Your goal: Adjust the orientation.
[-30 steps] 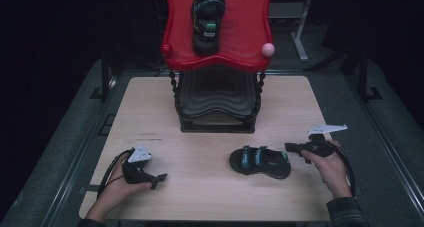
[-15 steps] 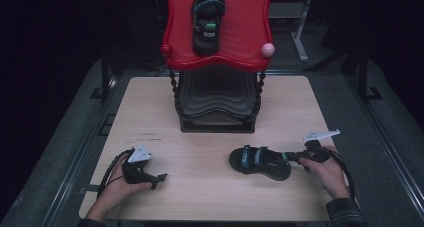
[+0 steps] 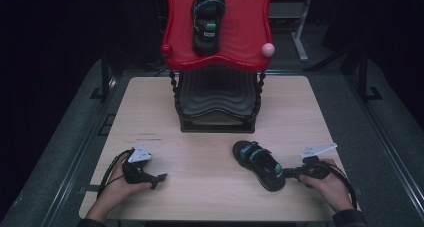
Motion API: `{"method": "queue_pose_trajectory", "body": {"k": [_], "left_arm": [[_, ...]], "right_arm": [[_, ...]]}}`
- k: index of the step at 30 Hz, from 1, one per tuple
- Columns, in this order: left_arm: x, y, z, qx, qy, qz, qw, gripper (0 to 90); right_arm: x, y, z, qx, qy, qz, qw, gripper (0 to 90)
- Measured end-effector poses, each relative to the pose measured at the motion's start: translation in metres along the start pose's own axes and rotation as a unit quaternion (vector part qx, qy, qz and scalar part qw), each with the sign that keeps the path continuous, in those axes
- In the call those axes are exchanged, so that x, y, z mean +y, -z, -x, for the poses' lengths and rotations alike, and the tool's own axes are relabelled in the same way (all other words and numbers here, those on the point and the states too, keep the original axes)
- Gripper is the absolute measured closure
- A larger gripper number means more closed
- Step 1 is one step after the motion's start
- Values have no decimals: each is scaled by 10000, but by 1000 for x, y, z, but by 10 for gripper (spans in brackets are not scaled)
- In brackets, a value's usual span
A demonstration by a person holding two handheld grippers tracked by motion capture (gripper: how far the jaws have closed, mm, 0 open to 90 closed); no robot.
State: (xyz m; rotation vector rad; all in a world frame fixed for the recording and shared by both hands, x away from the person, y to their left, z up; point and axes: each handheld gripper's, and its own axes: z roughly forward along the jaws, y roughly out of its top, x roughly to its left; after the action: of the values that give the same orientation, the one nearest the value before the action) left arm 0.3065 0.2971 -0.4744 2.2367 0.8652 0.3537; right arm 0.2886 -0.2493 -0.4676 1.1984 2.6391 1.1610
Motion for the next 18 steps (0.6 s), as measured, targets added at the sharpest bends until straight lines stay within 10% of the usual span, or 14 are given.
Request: {"method": "queue_pose_trajectory", "body": {"k": [18], "left_arm": [[0,0,0,0,0,2,10000,0]], "right_arm": [[3,-17,-45,447,589,-264,9969,900]]}}
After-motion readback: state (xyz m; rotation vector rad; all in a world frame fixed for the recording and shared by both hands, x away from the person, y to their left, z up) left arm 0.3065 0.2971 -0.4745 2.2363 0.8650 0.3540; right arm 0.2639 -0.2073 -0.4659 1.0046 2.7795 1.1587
